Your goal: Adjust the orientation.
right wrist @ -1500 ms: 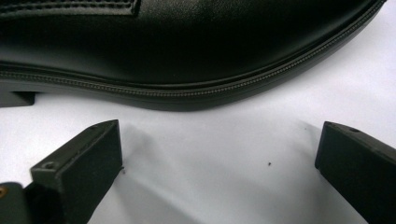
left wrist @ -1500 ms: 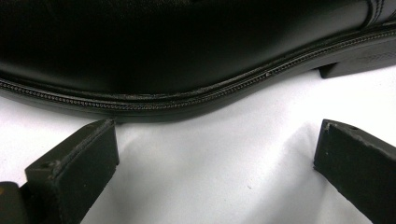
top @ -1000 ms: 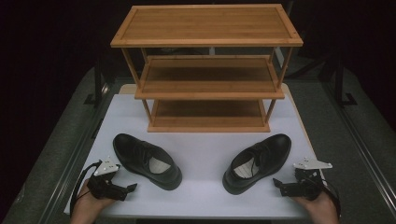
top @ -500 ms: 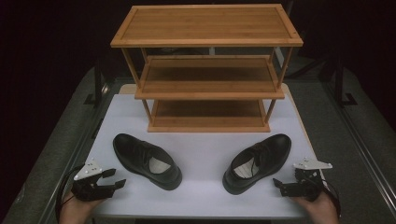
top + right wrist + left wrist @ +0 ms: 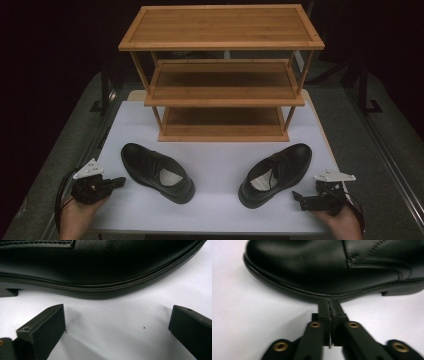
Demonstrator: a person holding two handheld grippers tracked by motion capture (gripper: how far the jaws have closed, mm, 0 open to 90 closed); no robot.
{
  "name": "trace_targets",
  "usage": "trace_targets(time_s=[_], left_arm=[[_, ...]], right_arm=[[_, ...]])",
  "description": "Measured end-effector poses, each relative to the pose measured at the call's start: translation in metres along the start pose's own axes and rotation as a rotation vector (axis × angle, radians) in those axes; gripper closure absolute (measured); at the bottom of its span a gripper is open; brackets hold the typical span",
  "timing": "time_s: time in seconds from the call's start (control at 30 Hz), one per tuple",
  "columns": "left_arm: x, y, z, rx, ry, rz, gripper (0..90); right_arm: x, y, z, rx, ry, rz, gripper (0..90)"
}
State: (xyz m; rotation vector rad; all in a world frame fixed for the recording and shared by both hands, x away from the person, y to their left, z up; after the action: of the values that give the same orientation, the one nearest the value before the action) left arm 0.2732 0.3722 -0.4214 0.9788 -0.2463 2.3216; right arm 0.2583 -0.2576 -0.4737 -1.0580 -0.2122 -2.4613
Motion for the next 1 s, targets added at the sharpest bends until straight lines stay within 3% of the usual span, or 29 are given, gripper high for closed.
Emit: trace_targets(time_s=[0.3,0.5,0.8,1.0], left_arm=[[-0.002,-0.024,0.020,0.035,0.007,0.062,90.0],[-0.007,-0.042,0.036,0.050,0.014,0.073,90.0],[-0.024,-0.068,0.062,0.052,0.006,0.123,90.0],[-0.038,-0.086,0.068,0.070,-0.006,0.159,90.0]], right_arm=[[0.000,0.000,0.000,-0.002,0.000,0.000,0.3],[0.000,0.000,0.000,-0.001,0.000,0.000,0.3],[0.000,0.000,0.000,-0.002,0.001,0.001,0.3],[0.000,0.000,0.000,-0.002,0.001,0.001,0.4]])
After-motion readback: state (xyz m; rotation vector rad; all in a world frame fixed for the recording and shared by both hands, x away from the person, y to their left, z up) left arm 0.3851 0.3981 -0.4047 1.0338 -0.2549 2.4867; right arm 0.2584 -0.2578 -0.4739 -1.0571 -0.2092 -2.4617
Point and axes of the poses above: each handheld gripper's, and its own axes: x roughly backward along the jaws, z roughly out of its top, y roughly to its right, the point moved 2 cm from there along -x, roughly forward along the jaws, and after that the axes turned 1 degree about z, right-handed, at the moved point
